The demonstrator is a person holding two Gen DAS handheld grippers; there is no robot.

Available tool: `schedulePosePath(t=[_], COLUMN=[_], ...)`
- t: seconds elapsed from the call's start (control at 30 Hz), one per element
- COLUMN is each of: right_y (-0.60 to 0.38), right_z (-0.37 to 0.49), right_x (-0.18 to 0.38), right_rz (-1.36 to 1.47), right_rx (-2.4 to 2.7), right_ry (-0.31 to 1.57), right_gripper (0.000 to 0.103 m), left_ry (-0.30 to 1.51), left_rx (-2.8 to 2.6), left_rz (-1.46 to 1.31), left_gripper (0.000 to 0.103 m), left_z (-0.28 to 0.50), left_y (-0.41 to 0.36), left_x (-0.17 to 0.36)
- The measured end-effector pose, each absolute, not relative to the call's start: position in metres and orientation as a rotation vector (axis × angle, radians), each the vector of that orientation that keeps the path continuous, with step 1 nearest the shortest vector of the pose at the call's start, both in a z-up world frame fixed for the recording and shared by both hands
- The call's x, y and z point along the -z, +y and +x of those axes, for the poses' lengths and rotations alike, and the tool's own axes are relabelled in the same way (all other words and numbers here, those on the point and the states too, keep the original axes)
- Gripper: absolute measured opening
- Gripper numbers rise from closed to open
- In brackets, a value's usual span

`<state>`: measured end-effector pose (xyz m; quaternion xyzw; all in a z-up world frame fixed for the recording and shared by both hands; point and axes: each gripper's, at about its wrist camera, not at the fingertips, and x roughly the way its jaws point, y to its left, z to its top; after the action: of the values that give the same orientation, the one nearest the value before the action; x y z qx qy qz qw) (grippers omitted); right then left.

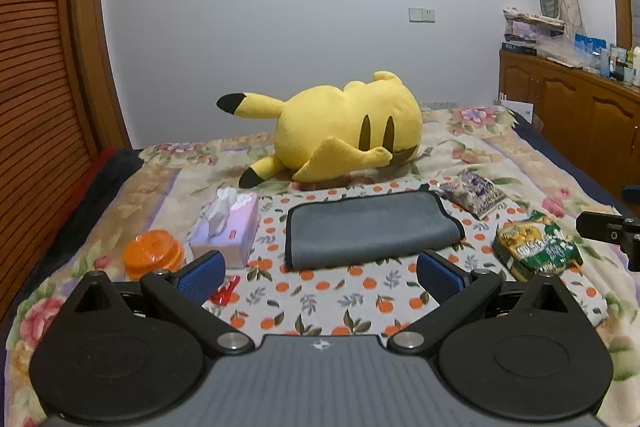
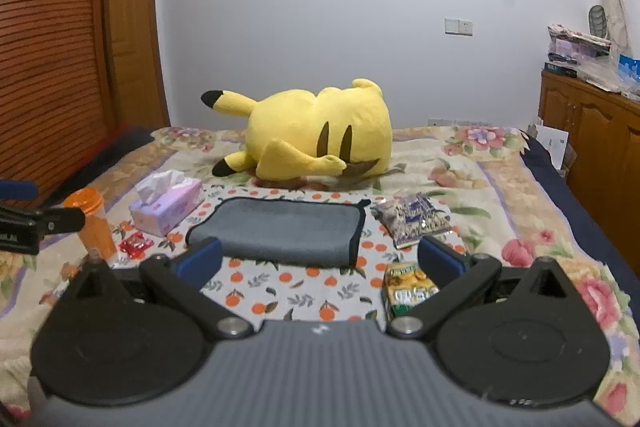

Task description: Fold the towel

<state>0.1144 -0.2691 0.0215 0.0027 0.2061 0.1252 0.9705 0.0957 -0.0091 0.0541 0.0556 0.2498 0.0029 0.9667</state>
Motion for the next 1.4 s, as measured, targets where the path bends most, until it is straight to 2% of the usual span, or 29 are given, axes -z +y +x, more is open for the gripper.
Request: schedulePosePath(t=[0.53,1.4], right_y=[-0.274,-0.254], right_z=[0.078,0.065], right_x=[-0.009,0.027], right_rz=[0.020,-0.001], right_rx=[-0.234,-0.246], right_ry=[0.430,0.506], right_gripper=[0.103,0.103], left_ry=[0.556,0.637], left_rx=[-0.008,-0.030], left_rz=[0.086,0.063], left_gripper=[0.103,0.103], left_z=[0.054,0.047], left_y=[-0.006,0.007], left_x=[-0.028,0.023])
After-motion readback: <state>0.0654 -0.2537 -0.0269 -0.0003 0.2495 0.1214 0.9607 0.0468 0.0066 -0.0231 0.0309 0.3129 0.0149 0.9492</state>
